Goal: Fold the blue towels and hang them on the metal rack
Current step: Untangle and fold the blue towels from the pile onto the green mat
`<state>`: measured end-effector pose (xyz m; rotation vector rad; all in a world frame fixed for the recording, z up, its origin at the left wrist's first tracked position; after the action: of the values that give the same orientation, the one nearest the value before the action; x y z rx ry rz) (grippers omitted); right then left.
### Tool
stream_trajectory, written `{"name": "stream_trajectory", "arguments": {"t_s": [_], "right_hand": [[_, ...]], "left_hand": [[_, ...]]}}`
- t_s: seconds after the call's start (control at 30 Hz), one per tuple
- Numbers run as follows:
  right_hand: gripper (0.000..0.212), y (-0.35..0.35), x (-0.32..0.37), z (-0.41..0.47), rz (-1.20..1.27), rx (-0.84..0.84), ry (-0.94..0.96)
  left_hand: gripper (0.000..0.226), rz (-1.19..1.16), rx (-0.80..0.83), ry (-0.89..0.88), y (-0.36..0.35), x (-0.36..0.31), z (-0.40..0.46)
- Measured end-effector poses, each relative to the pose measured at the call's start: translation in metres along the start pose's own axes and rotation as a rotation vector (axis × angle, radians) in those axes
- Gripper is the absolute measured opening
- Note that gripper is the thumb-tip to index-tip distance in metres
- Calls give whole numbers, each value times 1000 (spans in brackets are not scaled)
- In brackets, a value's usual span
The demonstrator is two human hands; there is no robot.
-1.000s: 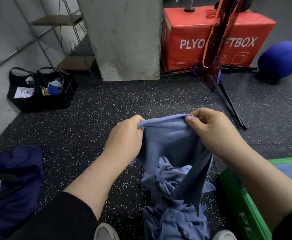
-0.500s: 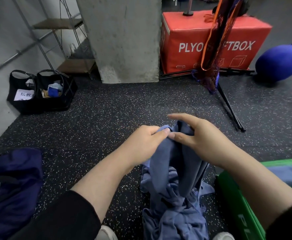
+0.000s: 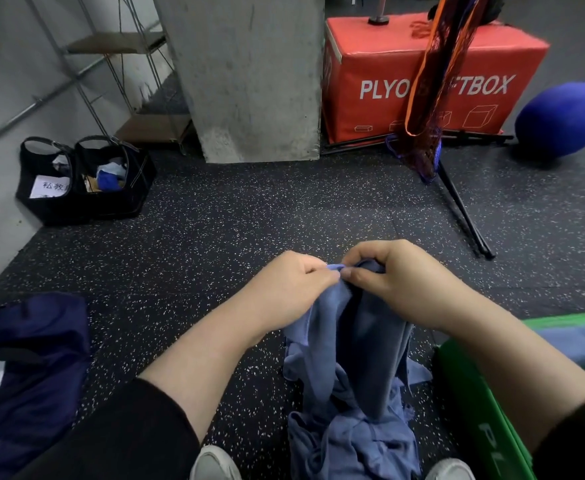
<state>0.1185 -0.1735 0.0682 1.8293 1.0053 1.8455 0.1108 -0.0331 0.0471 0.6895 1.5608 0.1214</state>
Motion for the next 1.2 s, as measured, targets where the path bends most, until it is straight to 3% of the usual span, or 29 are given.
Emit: {"name": "stream_trajectory", "arguments": {"t_s": [0.1, 0.2, 0.43, 0.6, 0.73, 0.9, 1.03, 1.17, 1.2], "right_hand": [[16, 12, -6, 0, -28, -119, -52], [19, 18, -16, 1, -26, -151, -130], [20, 29, -27, 1, -22, -235, -252], [21, 32, -31, -2, -8, -243, -306], [22, 34, -30, -3, -11, -247, -312], [20, 32, -30, -3, -23, -252, -292], [20, 31, -34, 0, -17, -249, -274], [9, 22, -20, 1, 49, -181, -150], [23, 19, -17, 1, 52, -155, -137]], "left_hand": [[4, 300, -80, 3, 12, 4, 0], [16, 486, -180, -10, 26, 2, -3], [22, 266, -253, 9, 35, 8, 1], [17, 135, -139, -71, 25, 2, 2], [33, 116, -159, -96, 27, -2, 0], [7, 84, -230, -106, 39, -1, 1], [38, 145, -322, -173, 49, -4, 1], [47, 88, -399, -194, 49, -13, -4], [48, 71, -410, -198, 47, -14, -4]]}}
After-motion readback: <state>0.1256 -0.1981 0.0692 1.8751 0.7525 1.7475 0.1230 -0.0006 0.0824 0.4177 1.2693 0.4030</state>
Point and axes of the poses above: each hand's wrist, its own z-axis towards the middle knuckle, its own y-axis out of the back of the hand, x = y × z, the point moved 9 cm from there along z, towards the middle knuckle, and after that the axes turned 5 degrees about -y, right-handed, at the moved point
